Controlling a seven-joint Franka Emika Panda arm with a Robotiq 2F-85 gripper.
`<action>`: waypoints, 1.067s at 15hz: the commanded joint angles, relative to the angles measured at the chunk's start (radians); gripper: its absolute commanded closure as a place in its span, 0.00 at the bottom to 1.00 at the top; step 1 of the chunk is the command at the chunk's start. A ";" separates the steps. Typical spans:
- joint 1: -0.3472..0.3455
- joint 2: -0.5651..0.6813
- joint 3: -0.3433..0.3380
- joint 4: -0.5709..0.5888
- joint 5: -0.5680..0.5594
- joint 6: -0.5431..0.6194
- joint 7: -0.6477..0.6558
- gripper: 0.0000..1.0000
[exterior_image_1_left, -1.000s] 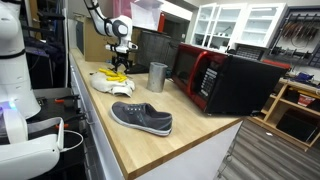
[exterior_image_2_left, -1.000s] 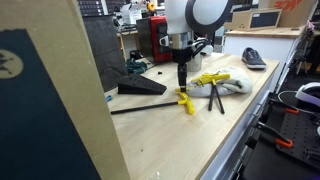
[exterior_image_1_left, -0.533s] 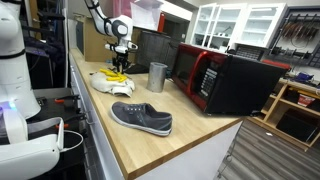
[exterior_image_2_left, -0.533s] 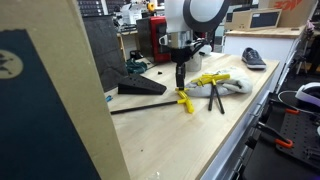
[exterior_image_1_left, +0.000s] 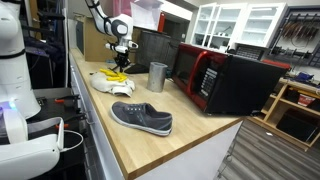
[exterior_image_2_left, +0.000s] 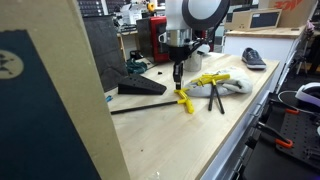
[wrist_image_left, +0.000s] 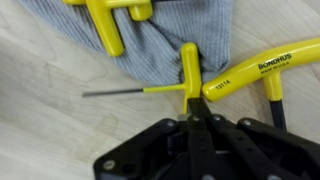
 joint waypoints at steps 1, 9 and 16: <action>-0.015 -0.035 0.011 -0.027 0.053 0.040 -0.044 1.00; -0.005 0.043 -0.002 0.022 0.017 0.032 -0.013 0.38; -0.007 0.070 -0.005 0.036 0.012 0.058 0.000 0.78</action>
